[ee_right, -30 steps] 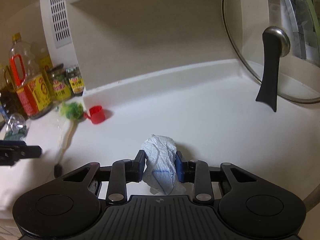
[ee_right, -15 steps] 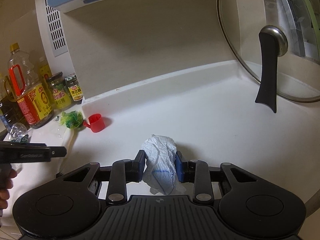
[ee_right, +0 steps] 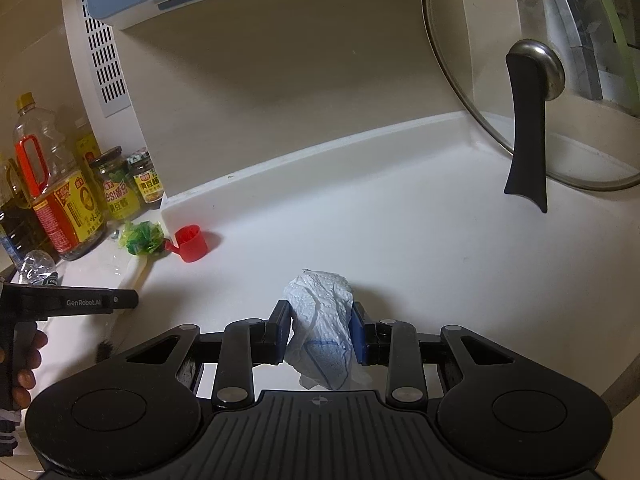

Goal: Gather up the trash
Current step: 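Grasp the white tissue with the right tool while the left tool grasps the white brush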

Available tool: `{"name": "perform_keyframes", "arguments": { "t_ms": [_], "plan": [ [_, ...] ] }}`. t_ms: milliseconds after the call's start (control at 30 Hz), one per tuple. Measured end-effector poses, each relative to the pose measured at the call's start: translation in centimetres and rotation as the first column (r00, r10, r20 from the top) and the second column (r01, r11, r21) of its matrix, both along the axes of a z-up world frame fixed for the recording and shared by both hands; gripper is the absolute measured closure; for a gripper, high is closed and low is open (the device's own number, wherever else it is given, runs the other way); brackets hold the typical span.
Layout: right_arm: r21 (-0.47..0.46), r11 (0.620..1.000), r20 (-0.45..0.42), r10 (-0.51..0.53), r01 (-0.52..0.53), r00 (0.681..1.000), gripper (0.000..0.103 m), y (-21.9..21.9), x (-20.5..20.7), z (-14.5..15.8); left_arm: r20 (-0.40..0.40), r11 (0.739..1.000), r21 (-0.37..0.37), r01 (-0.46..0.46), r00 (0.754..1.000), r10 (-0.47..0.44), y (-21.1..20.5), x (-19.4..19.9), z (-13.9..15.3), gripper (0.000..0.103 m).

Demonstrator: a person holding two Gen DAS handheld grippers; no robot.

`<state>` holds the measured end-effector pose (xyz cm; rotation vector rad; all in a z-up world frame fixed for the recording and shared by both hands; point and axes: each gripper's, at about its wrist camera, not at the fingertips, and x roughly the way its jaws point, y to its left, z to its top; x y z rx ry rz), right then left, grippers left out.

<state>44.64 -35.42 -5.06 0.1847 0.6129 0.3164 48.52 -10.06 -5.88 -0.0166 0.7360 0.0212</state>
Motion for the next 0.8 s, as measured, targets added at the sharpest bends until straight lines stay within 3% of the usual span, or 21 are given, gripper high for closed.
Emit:
{"name": "perform_keyframes", "arguments": {
  "t_ms": [367,800],
  "plan": [
    [0.022,1.000,-0.005,-0.002,0.003,1.000,0.071,0.4,-1.6,0.2,-0.018,0.999,-0.006,0.031,0.999,-0.031,1.8,-3.2,0.3,0.084],
    [0.049,0.999,0.010,0.009,-0.010,1.000,0.071,1.8,-5.1,1.0,0.017,0.997,-0.039,0.063,0.998,-0.062,3.5,-8.0,2.0,0.085]
  ]
}}
